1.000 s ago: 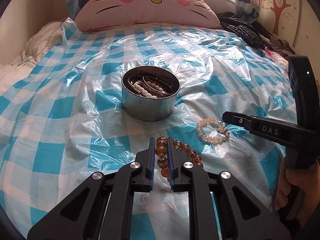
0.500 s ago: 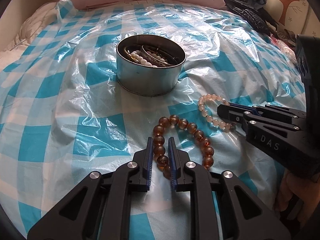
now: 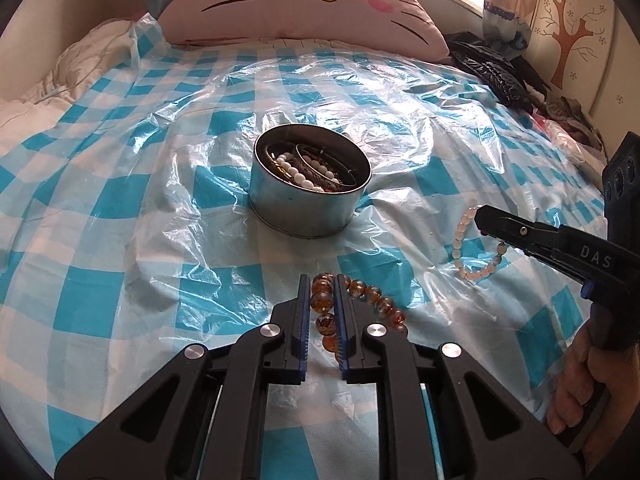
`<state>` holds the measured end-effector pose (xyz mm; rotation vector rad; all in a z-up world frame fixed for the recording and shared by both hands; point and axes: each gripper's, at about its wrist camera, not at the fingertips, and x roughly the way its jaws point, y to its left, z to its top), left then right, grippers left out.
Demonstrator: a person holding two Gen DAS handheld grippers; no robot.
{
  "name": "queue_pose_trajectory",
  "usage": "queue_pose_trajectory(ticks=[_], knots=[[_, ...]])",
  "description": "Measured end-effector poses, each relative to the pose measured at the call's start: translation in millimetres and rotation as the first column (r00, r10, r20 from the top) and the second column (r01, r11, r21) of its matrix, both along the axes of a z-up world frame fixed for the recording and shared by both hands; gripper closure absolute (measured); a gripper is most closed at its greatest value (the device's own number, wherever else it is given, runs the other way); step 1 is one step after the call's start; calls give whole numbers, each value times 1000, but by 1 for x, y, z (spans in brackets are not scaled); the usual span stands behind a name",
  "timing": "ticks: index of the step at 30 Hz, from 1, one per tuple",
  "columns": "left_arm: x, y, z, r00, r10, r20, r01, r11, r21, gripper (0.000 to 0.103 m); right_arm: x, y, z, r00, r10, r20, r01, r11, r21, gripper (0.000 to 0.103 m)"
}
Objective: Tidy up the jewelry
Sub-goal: 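Grasp the brown bead bracelet with the left tool while the right tool grasps the pink bead bracelet, then carry the brown bracelet to the tin with the left tool while the right tool carries the pink one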
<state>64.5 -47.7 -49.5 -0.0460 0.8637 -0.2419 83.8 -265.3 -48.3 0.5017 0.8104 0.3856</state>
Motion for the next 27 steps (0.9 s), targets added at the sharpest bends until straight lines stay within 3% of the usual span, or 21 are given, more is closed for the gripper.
queue_pose_trajectory(ticks=[4,14,20,21,24,27], knots=[[-3,4,6,1000,4,30,-4,1000,-25,92,-1,0,2,1000,7,15,-7,1000,4,94],[2,3,-2,1000,23,-6,-23,999,23,92,-3,3,7,998,22,52,-22,1000,1,94],[12,1,-20,993,24,-114,-20,999,34,92,-2,2,6,998,23,52,-23,1000,3,94],[13,2,-22,992,30,-120,-26,999,32,89,-2,2,6,998,23,51,-23,1000,2,94],[13,5,-22,992,58,-112,-53,998,45,60,-2,2,6,998,24,51,-24,1000,5,94],[15,3,-24,992,58,-116,-52,997,57,58,-1,3,6,998,27,48,-27,1000,10,94]])
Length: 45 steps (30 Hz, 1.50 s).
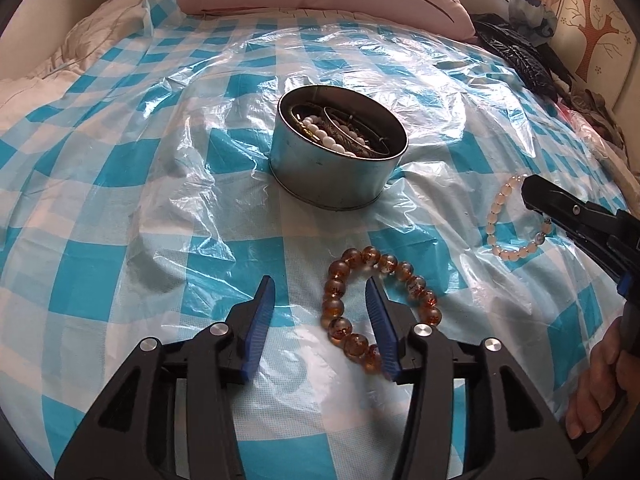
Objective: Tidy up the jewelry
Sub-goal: 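Carry the brown bracelet to the tin with the left tool while the right tool carries the pink one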
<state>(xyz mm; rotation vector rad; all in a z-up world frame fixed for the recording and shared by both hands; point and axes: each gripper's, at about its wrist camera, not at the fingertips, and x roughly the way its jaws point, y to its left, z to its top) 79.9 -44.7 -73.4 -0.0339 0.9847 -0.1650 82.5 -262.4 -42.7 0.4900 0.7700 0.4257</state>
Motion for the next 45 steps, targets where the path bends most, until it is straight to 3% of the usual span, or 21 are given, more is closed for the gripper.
queue_pose_trajectory(ticks=[3,4,7,10,15,19,30,45], knots=[[1,-6,-3,1000,-13,-4,13,999,39,62,1,1,0,1000,4,0,-4,1000,5,94],[0,-8,-4,1000,-21,-4,21,999,50,78,1,1,0,1000,5,-1,-5,1000,6,94],[-2,-16,-3,998,-62,3,62,996,65,92,1,0,0,1000,5,-2,-5,1000,9,94],[-6,-17,2,996,-82,20,81,996,48,92,1,0,0,1000,5,1,-5,1000,10,94],[-11,0,20,995,-52,81,60,993,-102,92,0,-1,1,1000,5,19,-5,1000,27,94],[-18,5,34,988,-41,152,66,985,-158,92,-2,-3,3,999,4,32,-5,999,34,94],[-26,10,48,976,-28,216,72,978,-198,92,-4,-6,8,998,12,58,-15,998,60,94],[-29,-2,53,968,-60,243,92,988,-121,92,0,-12,6,997,36,68,-48,982,183,94]])
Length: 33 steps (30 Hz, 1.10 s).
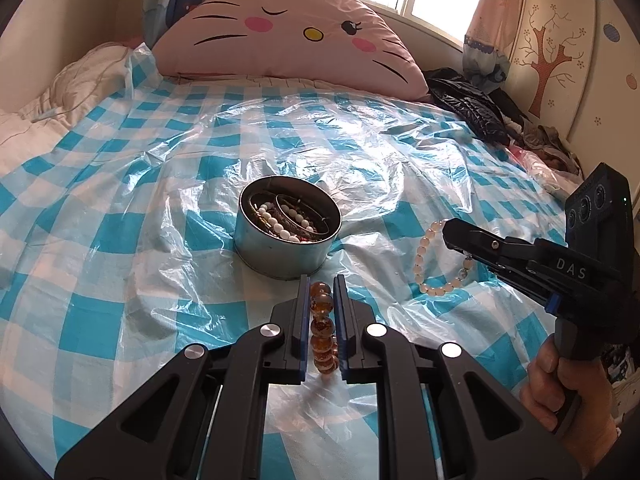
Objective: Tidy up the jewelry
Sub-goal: 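Carry the brown bracelet to the tin with the left tool while the right tool carries the pink one, then open both tools to drop the bracelets into the tin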
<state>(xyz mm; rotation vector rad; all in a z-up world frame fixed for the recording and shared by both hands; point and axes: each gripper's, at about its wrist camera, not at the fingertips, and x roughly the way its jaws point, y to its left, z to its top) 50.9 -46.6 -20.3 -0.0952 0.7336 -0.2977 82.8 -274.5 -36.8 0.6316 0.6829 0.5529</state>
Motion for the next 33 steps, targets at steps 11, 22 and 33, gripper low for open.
queue_pose_trajectory(ticks=[11,22,33], knots=[[12,-1,35,998,-41,38,43,997,-58,92,15,8,9,999,34,11,-35,988,153,94],[75,-1,65,997,-61,55,70,979,-191,92,55,18,13,999,50,20,-53,972,229,94],[123,46,1,963,224,-147,-243,962,-127,67,100,57,5,994,109,-16,-107,991,75,94]])
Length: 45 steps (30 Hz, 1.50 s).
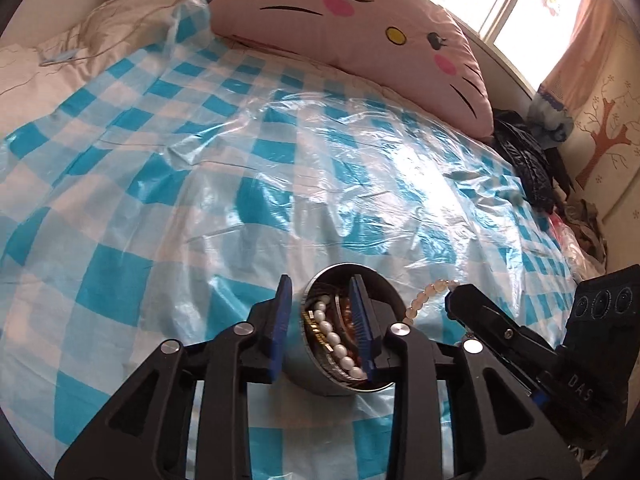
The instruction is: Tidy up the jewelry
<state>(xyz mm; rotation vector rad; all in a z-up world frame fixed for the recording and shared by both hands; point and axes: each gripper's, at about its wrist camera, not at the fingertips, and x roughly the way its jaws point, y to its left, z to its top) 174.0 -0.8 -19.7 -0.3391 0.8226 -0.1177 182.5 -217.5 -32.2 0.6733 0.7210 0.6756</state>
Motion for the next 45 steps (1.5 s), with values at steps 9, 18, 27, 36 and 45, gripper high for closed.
queue_pose_trajectory(ticks=[9,18,27,36,45], knots=[[-63,5,4,996,60,59,-73,968,240,16,-15,37,-4,999,36,2,-35,972,-232,60],[-133,-9,9,999,-18,27,6,927,374,7,-111,-2,27,966,-213,145,255,870,-422,20],[-188,-11,14,998,-50,32,34,921,388,7,-169,-29,41,918,-358,174,397,795,-458,7],[-199,-11,21,996,-35,82,0,922,388,7,-188,-31,39,920,-368,131,381,770,-512,7],[-203,-3,23,995,-20,93,-15,932,363,7,-197,-40,39,900,-417,126,420,753,-507,7]])
